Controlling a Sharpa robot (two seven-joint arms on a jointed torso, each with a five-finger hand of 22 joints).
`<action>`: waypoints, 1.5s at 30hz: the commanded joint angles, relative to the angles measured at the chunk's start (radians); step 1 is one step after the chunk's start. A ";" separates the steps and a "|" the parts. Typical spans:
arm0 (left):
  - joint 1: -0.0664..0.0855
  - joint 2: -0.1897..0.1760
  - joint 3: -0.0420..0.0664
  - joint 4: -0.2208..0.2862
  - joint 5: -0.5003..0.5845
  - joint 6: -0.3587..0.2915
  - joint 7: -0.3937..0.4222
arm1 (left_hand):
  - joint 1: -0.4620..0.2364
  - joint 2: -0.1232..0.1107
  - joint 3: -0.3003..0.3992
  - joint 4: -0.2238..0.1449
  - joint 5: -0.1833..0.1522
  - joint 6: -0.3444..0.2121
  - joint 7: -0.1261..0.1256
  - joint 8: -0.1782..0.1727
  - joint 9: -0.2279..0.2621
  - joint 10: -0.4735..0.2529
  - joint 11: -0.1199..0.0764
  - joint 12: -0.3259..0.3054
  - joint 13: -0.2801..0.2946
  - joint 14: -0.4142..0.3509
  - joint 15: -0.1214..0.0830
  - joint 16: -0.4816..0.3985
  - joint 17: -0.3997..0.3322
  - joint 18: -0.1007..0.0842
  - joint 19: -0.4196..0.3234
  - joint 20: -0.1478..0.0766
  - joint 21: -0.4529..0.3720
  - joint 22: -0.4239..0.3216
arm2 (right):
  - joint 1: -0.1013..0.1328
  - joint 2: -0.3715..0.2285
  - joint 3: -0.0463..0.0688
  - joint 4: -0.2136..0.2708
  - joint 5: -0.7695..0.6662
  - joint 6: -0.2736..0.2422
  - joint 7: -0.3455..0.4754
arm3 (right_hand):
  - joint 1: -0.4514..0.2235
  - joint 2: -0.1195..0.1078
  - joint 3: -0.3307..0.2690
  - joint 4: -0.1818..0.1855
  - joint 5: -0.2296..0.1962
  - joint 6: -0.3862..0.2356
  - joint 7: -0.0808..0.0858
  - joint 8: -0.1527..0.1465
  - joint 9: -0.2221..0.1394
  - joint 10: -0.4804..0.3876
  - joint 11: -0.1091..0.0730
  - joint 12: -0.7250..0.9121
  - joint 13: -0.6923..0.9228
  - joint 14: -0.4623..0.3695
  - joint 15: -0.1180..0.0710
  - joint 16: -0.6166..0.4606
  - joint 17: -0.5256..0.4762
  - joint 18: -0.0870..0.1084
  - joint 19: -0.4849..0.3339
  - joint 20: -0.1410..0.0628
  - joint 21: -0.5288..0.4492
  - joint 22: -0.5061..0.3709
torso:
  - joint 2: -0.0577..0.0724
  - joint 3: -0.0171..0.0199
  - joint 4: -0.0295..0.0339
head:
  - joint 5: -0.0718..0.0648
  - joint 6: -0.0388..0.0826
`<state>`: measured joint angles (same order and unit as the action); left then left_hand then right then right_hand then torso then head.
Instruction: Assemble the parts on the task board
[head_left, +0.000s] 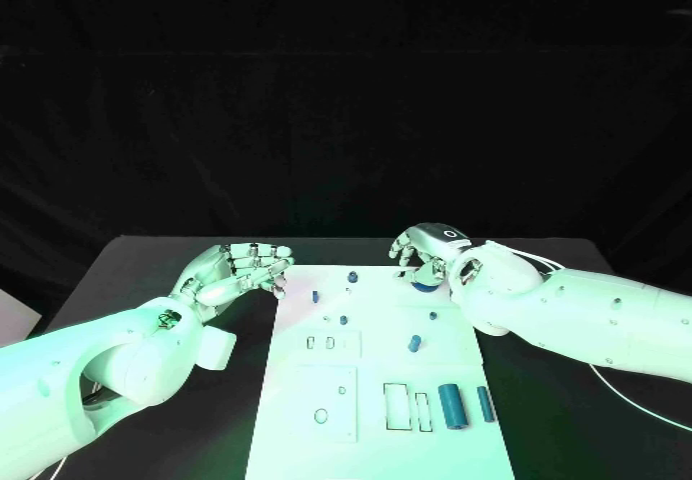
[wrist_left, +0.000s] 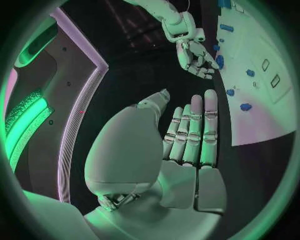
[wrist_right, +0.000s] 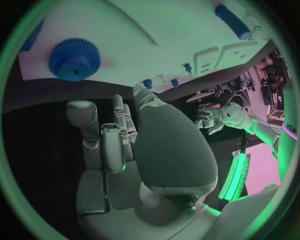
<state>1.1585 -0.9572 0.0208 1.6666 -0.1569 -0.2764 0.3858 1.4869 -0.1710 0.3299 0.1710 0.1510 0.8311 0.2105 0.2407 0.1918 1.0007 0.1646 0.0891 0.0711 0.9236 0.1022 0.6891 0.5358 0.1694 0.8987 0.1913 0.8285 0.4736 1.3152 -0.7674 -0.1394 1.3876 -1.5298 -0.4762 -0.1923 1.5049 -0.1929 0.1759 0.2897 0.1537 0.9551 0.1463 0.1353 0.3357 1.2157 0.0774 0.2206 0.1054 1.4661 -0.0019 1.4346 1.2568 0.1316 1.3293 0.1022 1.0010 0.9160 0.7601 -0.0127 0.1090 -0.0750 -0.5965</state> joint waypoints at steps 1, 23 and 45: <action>0.002 0.000 0.001 -0.002 0.003 0.017 0.006 | 0.002 -0.001 0.006 0.001 -0.003 -0.002 0.011 0.004 0.001 -0.005 0.002 0.004 0.001 -0.008 -0.001 0.006 0.000 0.013 -0.010 0.000 0.006 0.001 | 0.008 -0.042 0.003 0.034 0.165 -0.048 0.050 | -0.016 -0.041 -0.025 -0.002 0.025 -0.011 -0.010 -0.005 -0.005 0.103 -0.023 0.056 0.038 0.047 -0.017 0.015 0.023 -0.004 0.005 -0.013 0.016 0.018 | -0.006 0.0058 -0.0106 | -0.003 0.002; 0.002 0.010 0.001 -0.017 0.003 0.023 0.004 | 0.003 -0.001 0.010 0.001 -0.003 0.001 0.007 0.005 0.002 -0.002 0.000 0.006 0.002 -0.010 -0.002 0.007 -0.001 0.013 -0.014 0.000 0.011 0.005 | 0.015 -0.058 0.004 -0.063 0.296 0.197 -0.038 | -0.039 0.012 -0.196 0.001 0.074 -0.118 0.019 0.107 0.032 0.355 0.005 1.350 1.465 0.105 0.008 0.136 0.314 -0.064 0.122 0.002 0.296 0.351 | -0.008 0.0048 -0.0086 | -0.005 -0.008; 0.002 0.013 0.000 -0.022 0.001 0.024 0.003 | 0.004 -0.001 0.012 0.000 -0.003 0.000 0.008 0.005 0.002 -0.002 0.000 0.006 0.001 -0.011 -0.002 0.008 -0.002 0.013 -0.016 0.000 0.013 0.006 | 0.002 -0.018 0.001 -0.110 0.290 0.221 -0.046 | -0.034 0.029 -0.175 -0.001 0.092 -0.105 0.016 0.125 0.034 0.355 0.002 1.350 1.465 0.105 0.007 0.136 0.314 -0.065 0.123 0.002 0.301 0.359 | -0.009 0.0058 -0.0085 | -0.006 -0.017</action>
<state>1.1586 -0.9464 0.0206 1.6437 -0.1567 -0.2701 0.3840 1.4869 -0.1710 0.3355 0.1711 0.1510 0.8311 0.2105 0.2406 0.1926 1.0007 0.1645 0.0891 0.0711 0.9200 0.0986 0.6930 0.5358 0.1694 0.8917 0.1912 0.8356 0.4788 1.3191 -0.7878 -0.1377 1.2811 -1.2346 -0.2802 -0.2346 1.4723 -0.1721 -0.0064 0.2896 0.2423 0.8432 0.1606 0.2554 0.3689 1.4711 0.0797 1.5671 1.3081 1.4664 -0.0001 1.5676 1.3079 0.0766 1.4467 0.1022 1.2992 1.2741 0.7512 -0.0071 0.0994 -0.0810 -0.6131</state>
